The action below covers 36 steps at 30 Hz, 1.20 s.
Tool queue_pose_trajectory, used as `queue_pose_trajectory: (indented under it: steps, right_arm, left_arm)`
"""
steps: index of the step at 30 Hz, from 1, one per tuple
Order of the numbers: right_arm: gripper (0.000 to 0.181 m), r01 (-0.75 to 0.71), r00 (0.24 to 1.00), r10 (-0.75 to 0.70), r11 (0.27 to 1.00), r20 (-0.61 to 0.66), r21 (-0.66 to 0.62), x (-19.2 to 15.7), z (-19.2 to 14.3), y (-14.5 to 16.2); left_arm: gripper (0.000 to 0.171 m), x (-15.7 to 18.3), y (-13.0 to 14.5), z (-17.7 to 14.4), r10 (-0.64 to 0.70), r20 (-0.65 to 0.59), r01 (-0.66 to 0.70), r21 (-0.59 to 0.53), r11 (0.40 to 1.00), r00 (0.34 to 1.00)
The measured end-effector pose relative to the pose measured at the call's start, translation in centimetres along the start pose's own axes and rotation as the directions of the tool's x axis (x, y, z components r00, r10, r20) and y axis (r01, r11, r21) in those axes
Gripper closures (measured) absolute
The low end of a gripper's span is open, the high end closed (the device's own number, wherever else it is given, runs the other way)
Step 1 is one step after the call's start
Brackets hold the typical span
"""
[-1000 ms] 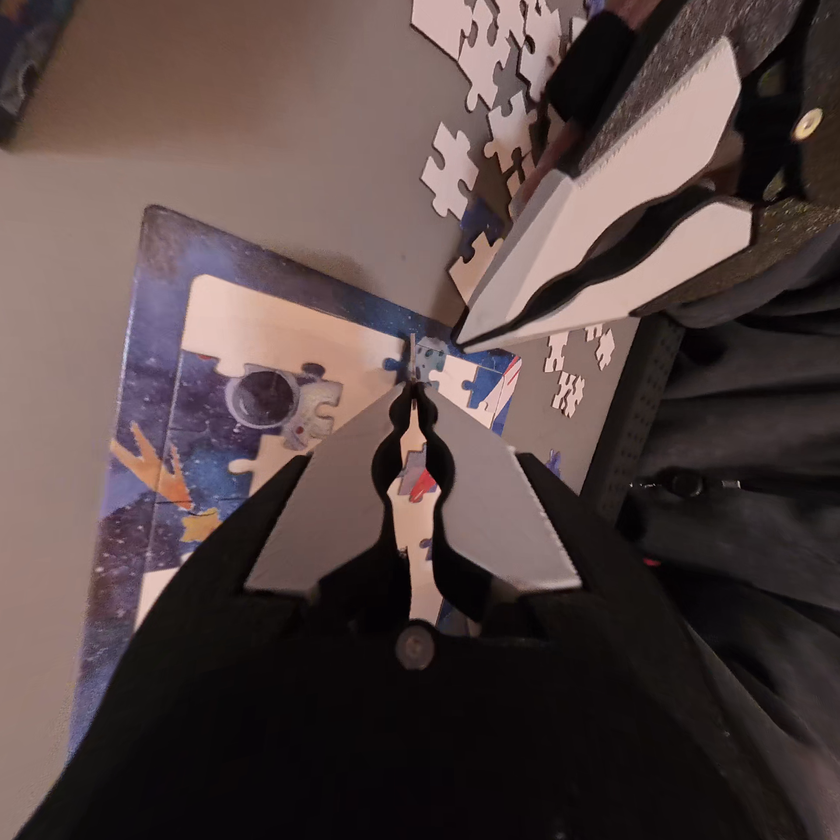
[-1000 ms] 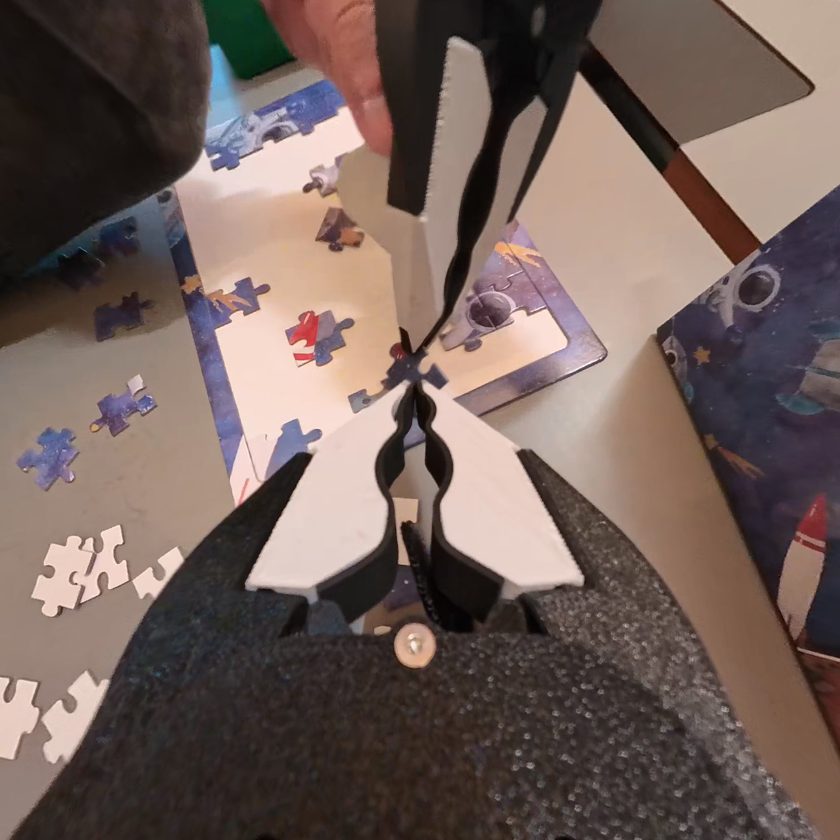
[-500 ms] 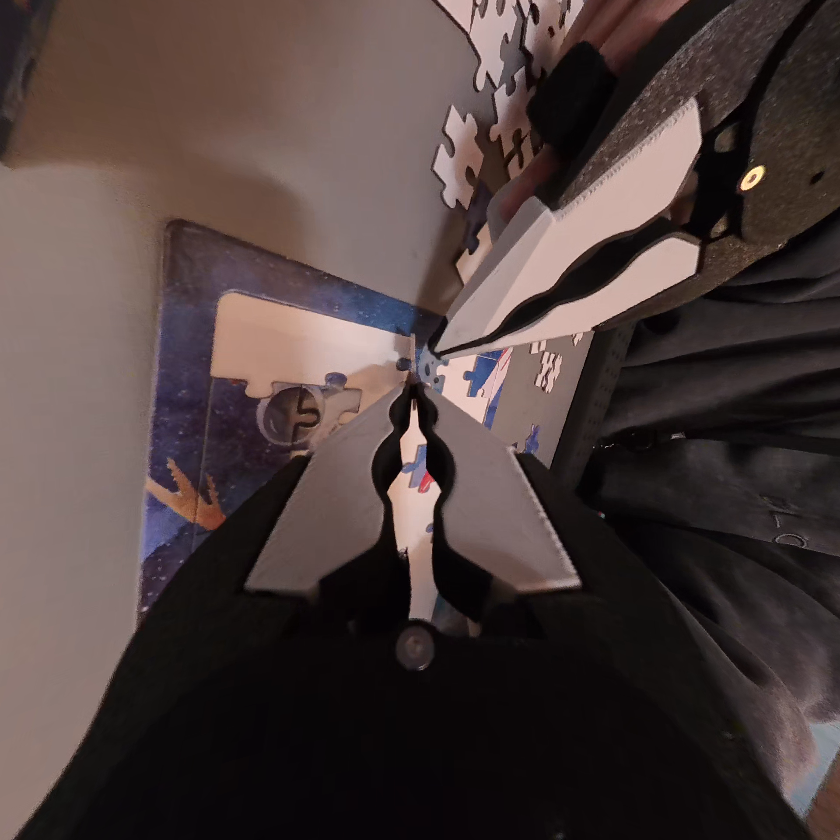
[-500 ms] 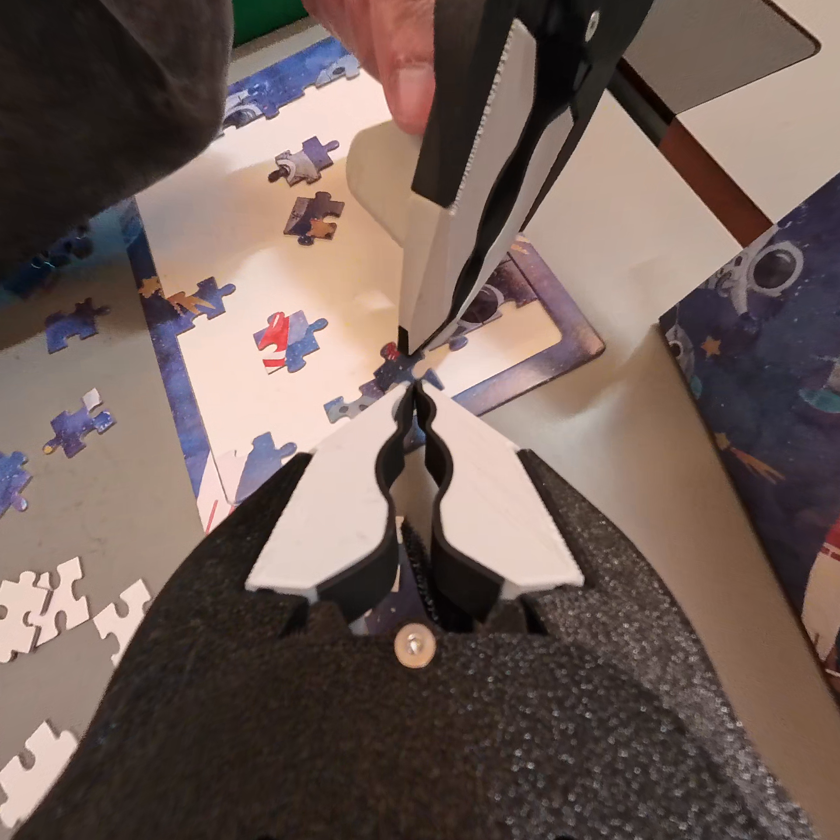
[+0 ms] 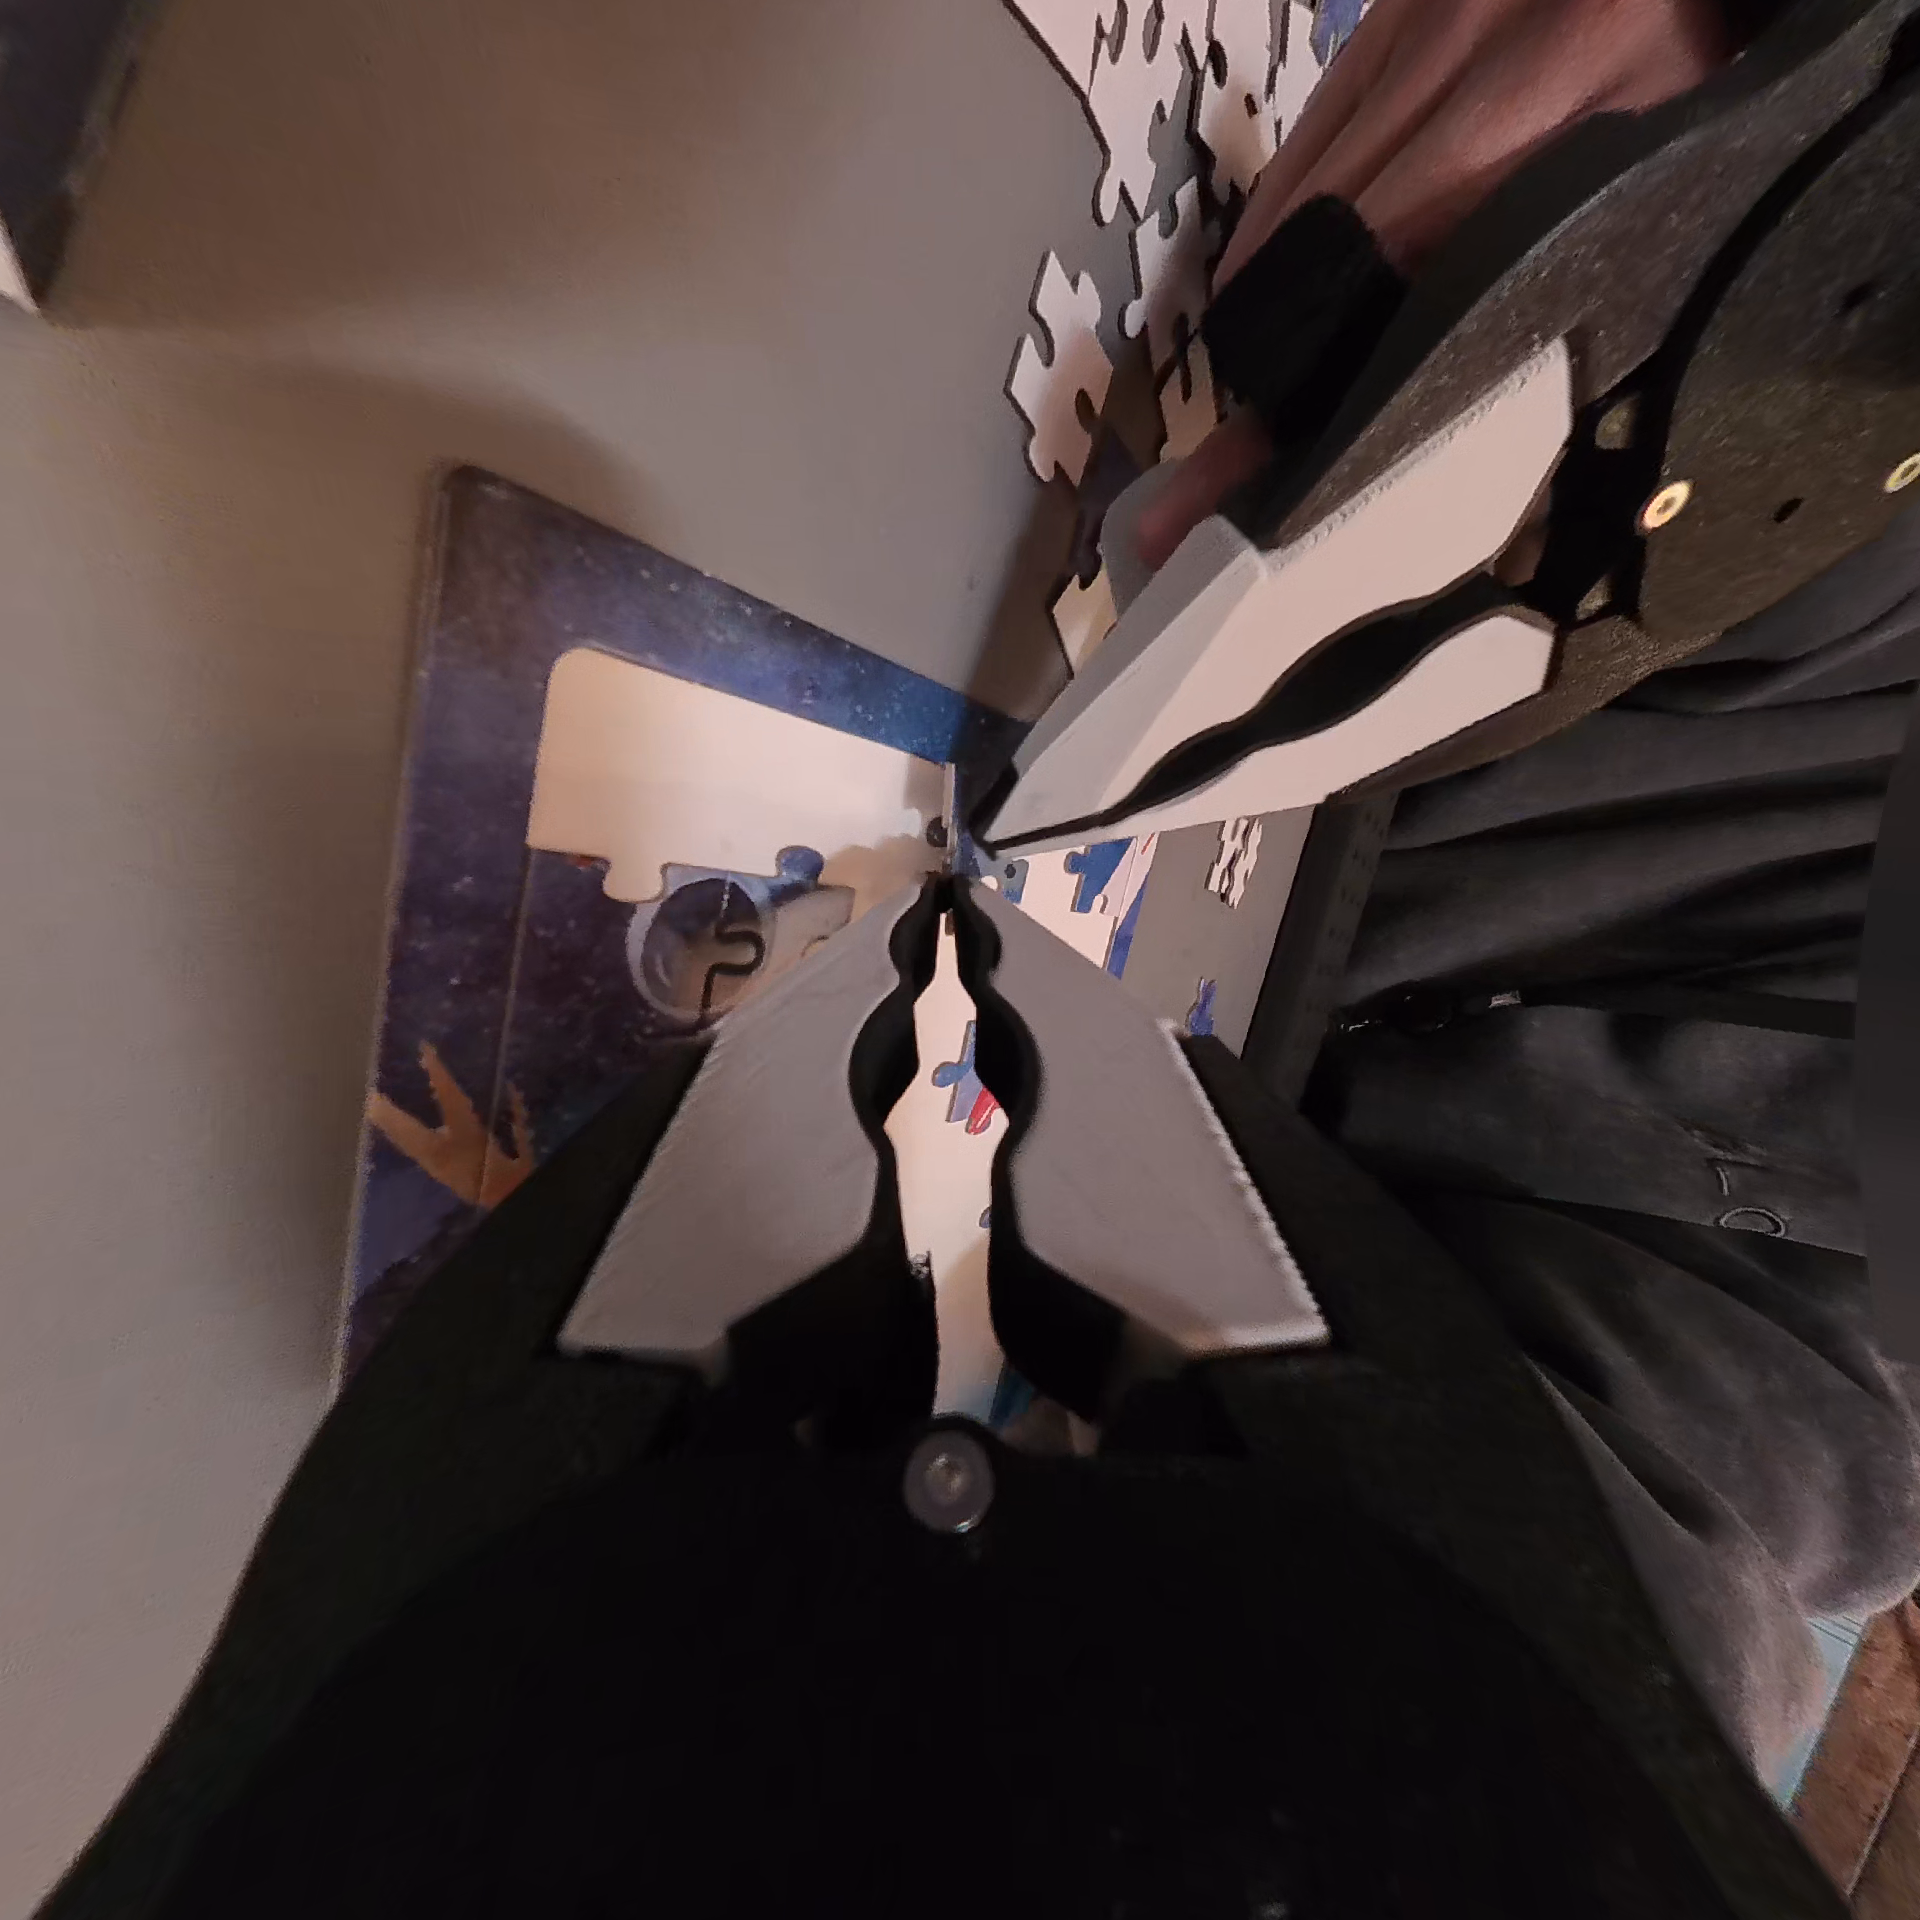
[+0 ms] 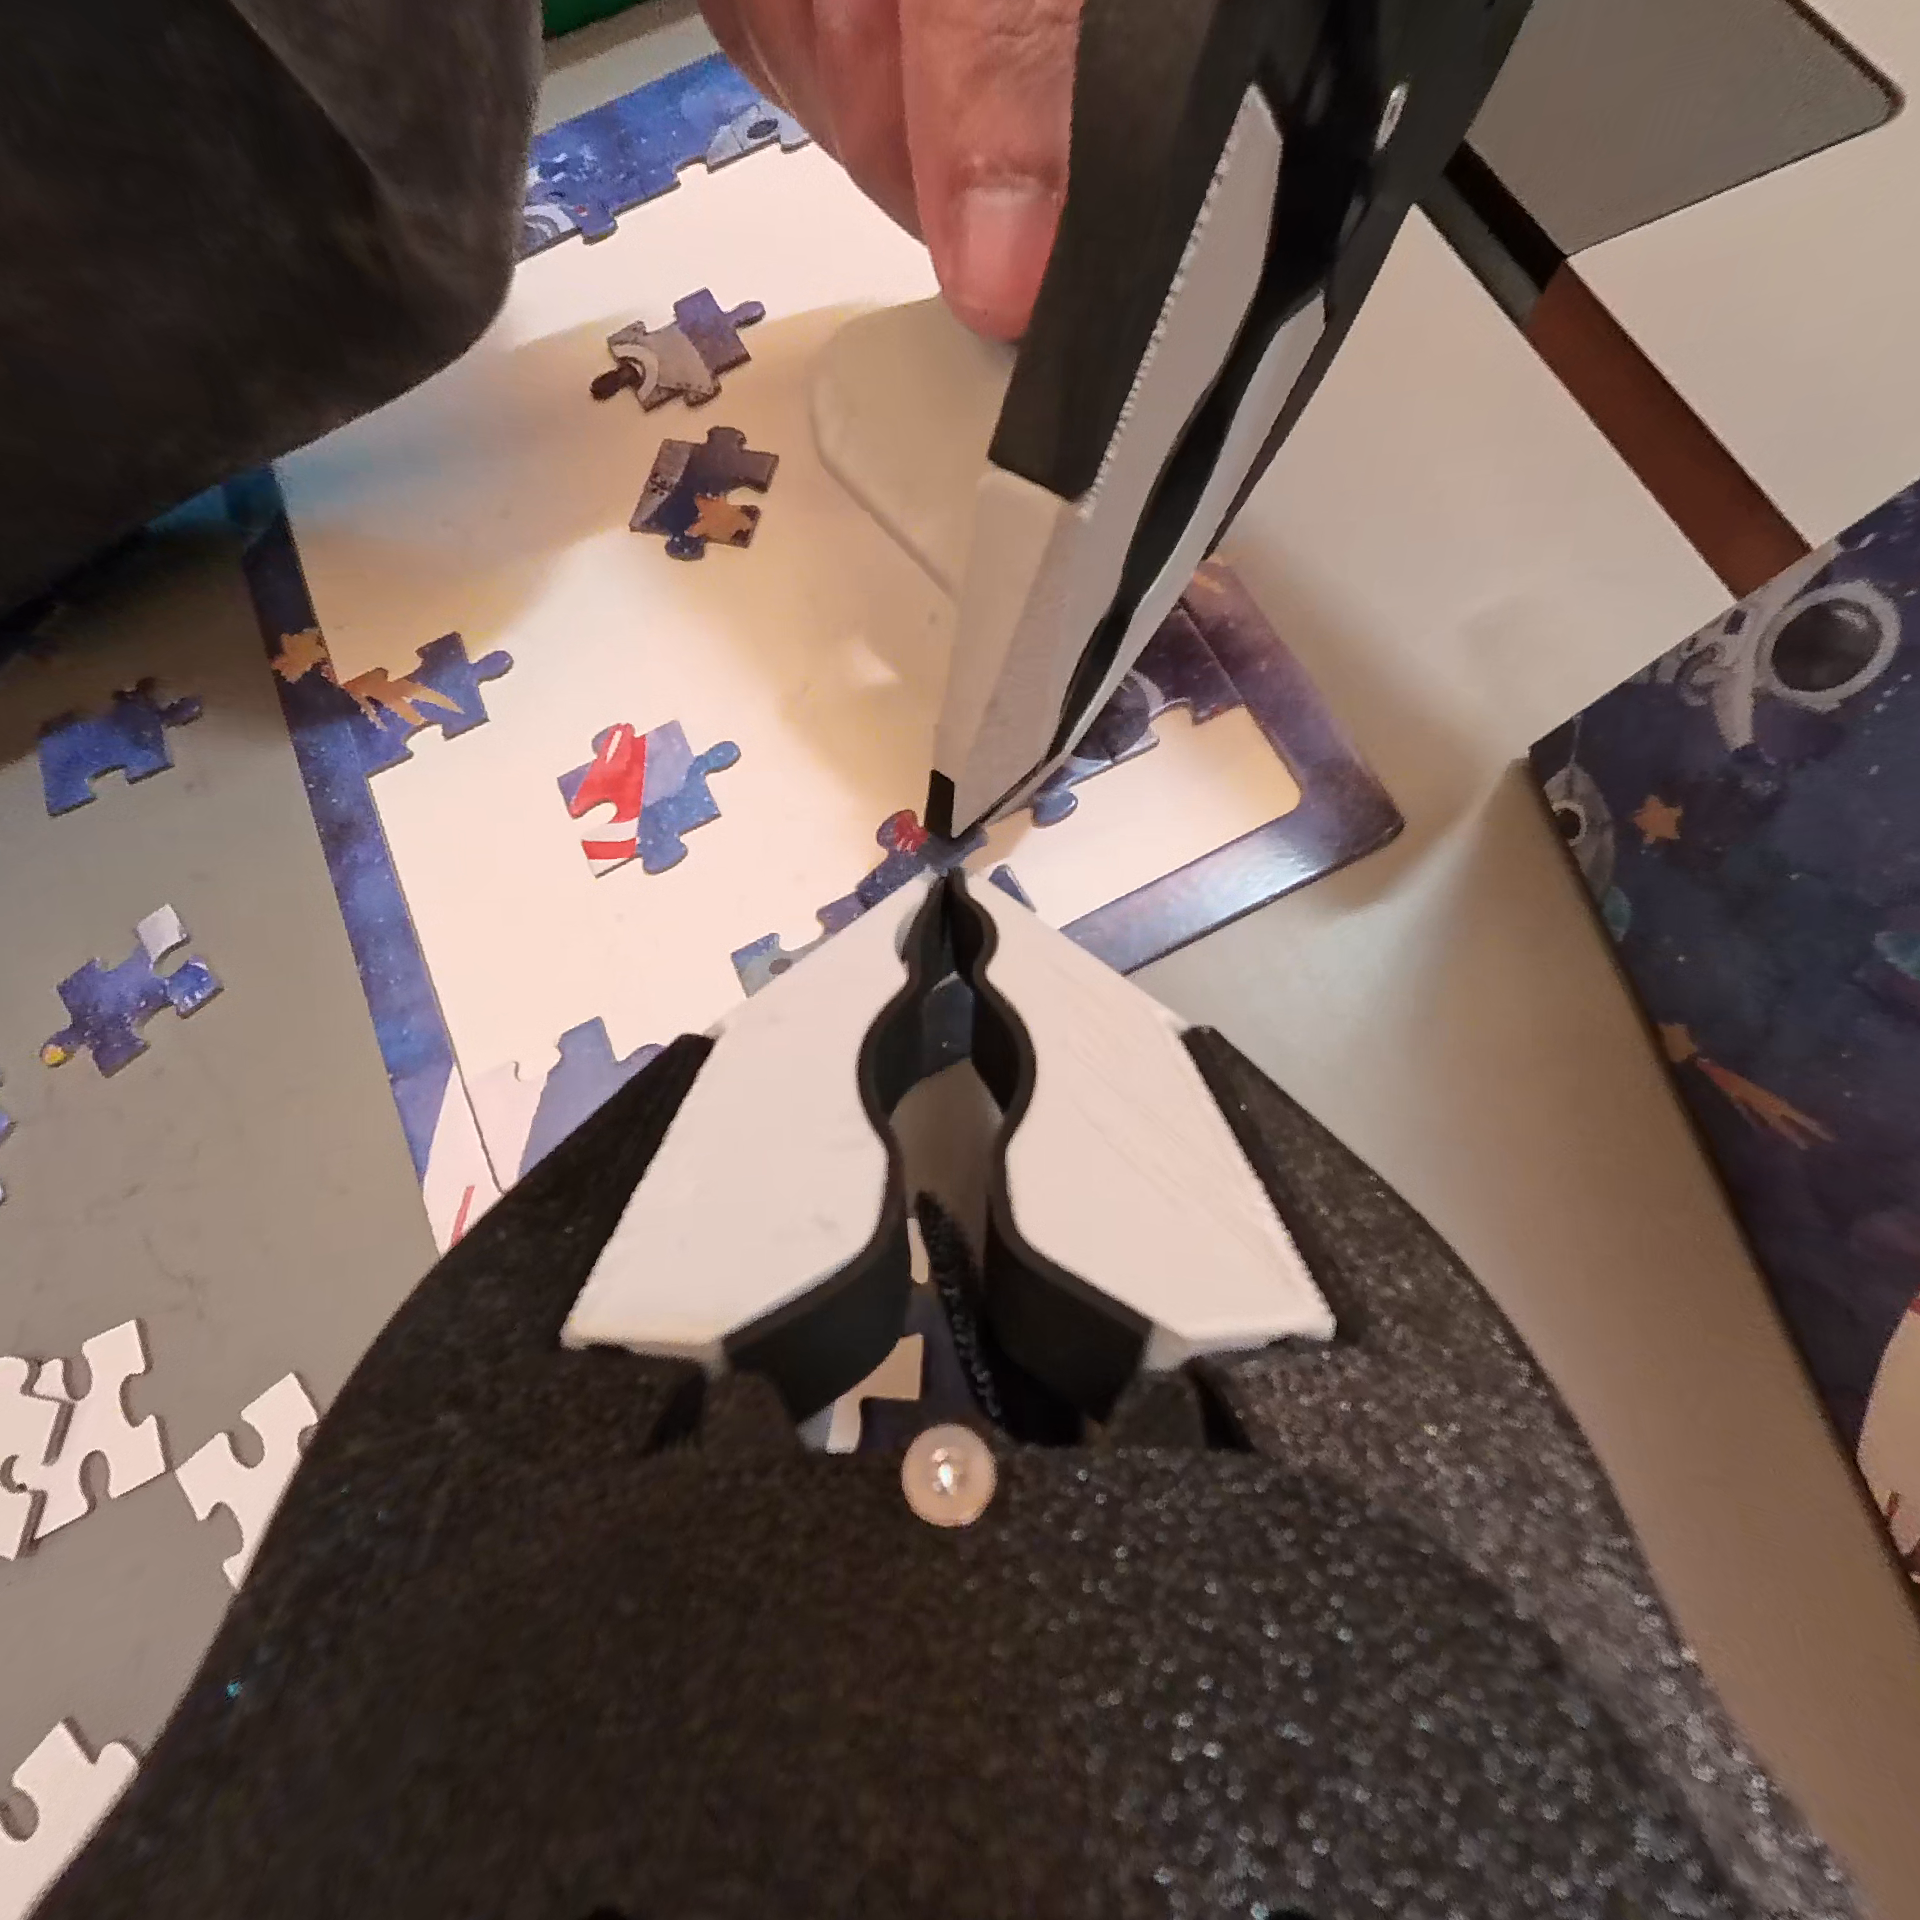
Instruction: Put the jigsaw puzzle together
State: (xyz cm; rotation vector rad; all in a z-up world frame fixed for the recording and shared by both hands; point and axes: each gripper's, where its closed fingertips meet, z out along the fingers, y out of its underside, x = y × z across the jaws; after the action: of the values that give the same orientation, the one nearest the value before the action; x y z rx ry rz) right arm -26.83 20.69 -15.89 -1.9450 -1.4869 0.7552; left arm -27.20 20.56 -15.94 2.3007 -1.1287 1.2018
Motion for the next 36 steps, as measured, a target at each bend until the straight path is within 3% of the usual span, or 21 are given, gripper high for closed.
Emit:
queue_pose_trajectory:
  steps: [18, 21, 30, 36]
  right_arm:
    - [0.181, 0.002, 1.000, -0.001, 0.998, 0.021, -0.055, -0.2, 0.5, 0.6]
    - [0.181, 0.061, 0.998, -0.059, 0.994, 0.029, -0.092, -0.8, 0.0, 0.9]
    - [0.181, 0.048, 0.999, -0.049, 0.998, -0.020, -0.049, 0.0, 0.3, -0.1]
    - [0.181, 0.071, 0.997, -0.074, 0.992, -0.020, -0.102, -0.2, 1.3, 0.9]
  left_arm:
    - [0.167, -1.1, 0.0, 0.3, -0.003, 0.104, 0.009, -0.057, 0.998, 0.995]
    - [0.167, -1.2, -0.1, 0.2, 0.006, 0.133, 0.002, -0.059, 0.998, 0.991]
    - [0.155, -0.9, 0.1, 0.0, 0.018, 0.194, -0.010, -0.045, 0.999, 0.981]
    - [0.149, -1.0, -0.2, -0.7, 0.011, 0.218, -0.017, 0.026, 1.000, 0.976]
